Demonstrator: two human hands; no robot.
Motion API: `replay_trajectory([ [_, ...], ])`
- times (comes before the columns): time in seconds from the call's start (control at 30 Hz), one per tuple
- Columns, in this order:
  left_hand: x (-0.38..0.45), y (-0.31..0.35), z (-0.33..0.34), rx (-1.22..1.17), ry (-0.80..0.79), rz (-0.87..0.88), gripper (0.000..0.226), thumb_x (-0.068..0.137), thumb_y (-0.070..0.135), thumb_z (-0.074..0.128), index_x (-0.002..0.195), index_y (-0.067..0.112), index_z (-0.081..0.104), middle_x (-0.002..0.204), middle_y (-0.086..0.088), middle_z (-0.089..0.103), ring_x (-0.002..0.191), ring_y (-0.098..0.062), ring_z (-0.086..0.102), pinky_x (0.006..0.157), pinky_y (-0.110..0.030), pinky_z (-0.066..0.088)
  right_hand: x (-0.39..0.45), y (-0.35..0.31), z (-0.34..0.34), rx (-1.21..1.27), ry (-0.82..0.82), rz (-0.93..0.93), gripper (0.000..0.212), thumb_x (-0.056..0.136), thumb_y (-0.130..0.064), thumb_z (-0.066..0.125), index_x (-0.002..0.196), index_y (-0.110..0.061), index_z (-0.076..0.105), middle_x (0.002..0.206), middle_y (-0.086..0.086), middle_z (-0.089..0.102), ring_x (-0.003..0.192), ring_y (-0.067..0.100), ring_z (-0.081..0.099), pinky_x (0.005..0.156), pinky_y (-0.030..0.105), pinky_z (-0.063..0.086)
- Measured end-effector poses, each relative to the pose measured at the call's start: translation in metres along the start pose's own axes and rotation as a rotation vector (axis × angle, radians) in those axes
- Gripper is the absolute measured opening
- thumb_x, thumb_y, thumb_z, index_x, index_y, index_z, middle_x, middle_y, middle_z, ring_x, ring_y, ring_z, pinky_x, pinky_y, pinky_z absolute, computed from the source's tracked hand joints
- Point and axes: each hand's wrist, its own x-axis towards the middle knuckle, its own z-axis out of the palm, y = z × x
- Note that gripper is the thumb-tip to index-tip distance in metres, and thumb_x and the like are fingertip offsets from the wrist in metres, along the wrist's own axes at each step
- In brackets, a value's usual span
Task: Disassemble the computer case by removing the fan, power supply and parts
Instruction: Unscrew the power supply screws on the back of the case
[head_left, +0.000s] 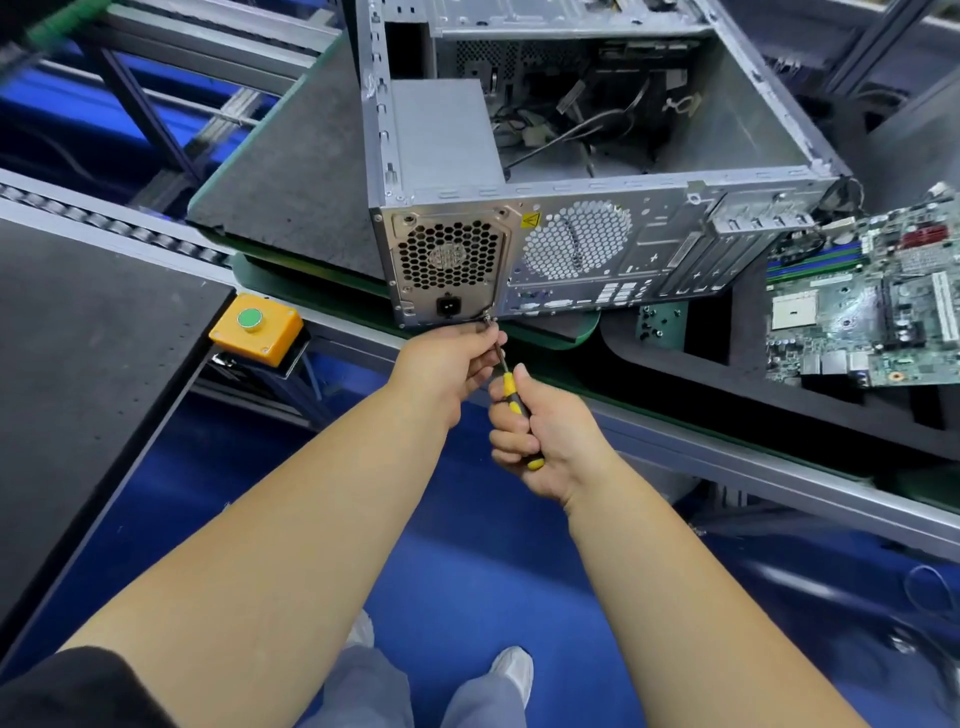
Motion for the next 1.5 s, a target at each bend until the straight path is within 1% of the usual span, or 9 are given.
replay_trajectory([
  [0.1, 0.001, 0.0, 0.0, 0.009, -0.001, 0.005, 0.015, 0.096, 0.012, 0.058, 0.085, 0.016, 0.066, 0.076, 0.007, 0.068, 0.066, -0.002, 0.059, 0.061, -0.013, 0.05, 0.003, 0.001, 0.003, -0.226, 0.13, -0.053, 0.039, 0.106, -0.041, 0.033, 0.08, -0.017, 0.05, 0.047, -0.006, 0.03, 0.036, 0.008, 0.02, 0.038, 0.021, 0.022],
  [0.33, -0.004, 0.003, 0.003, -0.013, -0.012, 0.007, 0.013, 0.098, 0.012, 0.056, 0.087, 0.014, 0.064, 0.082, 0.001, 0.068, 0.071, -0.006, 0.062, 0.069, -0.018, 0.052, -0.002, 0.002, 0.013, -1.295, 0.472, -0.354, 0.034, 0.106, -0.039, 0.03, 0.08, -0.02, 0.04, 0.07, -0.002, 0.047, 0.06, 0.013, 0.041, 0.05, 0.032, 0.023],
  [0.53, -0.007, 0.005, 0.004, -0.044, 0.032, -0.074, 0.011, 0.095, 0.018, 0.062, 0.088, 0.01, 0.065, 0.075, 0.0, 0.066, 0.066, -0.008, 0.062, 0.053, -0.017, 0.051, 0.001, 0.001, 0.024, -1.559, 0.625, -0.314, 0.023, 0.107, -0.037, 0.03, 0.094, -0.018, 0.035, 0.069, -0.005, 0.04, 0.057, 0.012, 0.036, 0.047, 0.032, 0.021],
  [0.7, -0.004, 0.003, 0.002, 0.019, 0.037, -0.015, 0.017, 0.091, 0.015, 0.068, 0.075, 0.01, 0.065, 0.068, -0.001, 0.066, 0.06, -0.008, 0.061, 0.058, -0.019, 0.053, 0.004, 0.0, 0.017, -1.41, 0.526, -0.33, 0.031, 0.106, -0.04, 0.032, 0.088, -0.016, 0.042, 0.072, -0.002, 0.047, 0.06, 0.015, 0.044, 0.049, 0.031, 0.026],
  [0.87, 0.004, 0.002, 0.002, 0.09, 0.062, 0.051, 0.022, 0.09, 0.012, 0.067, 0.068, 0.011, 0.065, 0.066, -0.001, 0.065, 0.058, -0.009, 0.057, 0.063, -0.021, 0.048, -0.001, -0.007, -0.005, -0.126, 0.017, -0.046, 0.045, 0.101, -0.046, 0.044, 0.101, -0.006, 0.064, 0.059, 0.001, 0.05, 0.043, 0.012, 0.044, 0.046, 0.024, 0.039],
  [0.97, 0.003, 0.0, 0.002, 0.025, 0.049, 0.038, 0.017, 0.09, 0.012, 0.067, 0.073, 0.011, 0.066, 0.061, 0.005, 0.067, 0.052, -0.003, 0.059, 0.056, -0.016, 0.049, -0.002, 0.0, -0.014, 0.184, -0.186, 0.047, 0.053, 0.101, -0.049, 0.037, 0.109, -0.005, 0.066, 0.062, 0.0, 0.048, 0.041, 0.01, 0.041, 0.045, 0.021, 0.039],
  [1.27, 0.003, 0.006, -0.001, -0.107, -0.015, -0.055, 0.011, 0.094, 0.019, 0.063, 0.084, 0.013, 0.066, 0.061, 0.007, 0.07, 0.057, 0.0, 0.067, 0.057, -0.012, 0.051, -0.001, 0.005, -0.005, 0.226, -0.158, 0.023, 0.039, 0.105, -0.038, 0.033, 0.087, -0.011, 0.054, 0.045, -0.005, 0.031, 0.03, 0.007, 0.022, 0.046, 0.023, 0.013],
  [1.43, 0.007, 0.007, -0.004, -0.08, -0.044, -0.065, 0.012, 0.094, 0.02, 0.063, 0.084, 0.014, 0.066, 0.065, 0.006, 0.072, 0.063, -0.001, 0.068, 0.057, -0.012, 0.052, -0.002, 0.003, -0.001, 0.029, 0.025, -0.023, 0.041, 0.106, -0.041, 0.036, 0.084, -0.012, 0.056, 0.046, -0.004, 0.031, 0.031, 0.008, 0.02, 0.04, 0.021, 0.019],
  [1.5, 0.007, 0.007, -0.005, -0.072, -0.058, -0.073, 0.013, 0.095, 0.02, 0.062, 0.084, 0.014, 0.066, 0.066, 0.006, 0.072, 0.065, -0.001, 0.069, 0.059, -0.013, 0.052, -0.001, 0.002, 0.002, -0.271, 0.181, -0.09, 0.041, 0.106, -0.04, 0.035, 0.086, -0.012, 0.056, 0.048, -0.003, 0.034, 0.035, 0.011, 0.025, 0.042, 0.023, 0.025],
])
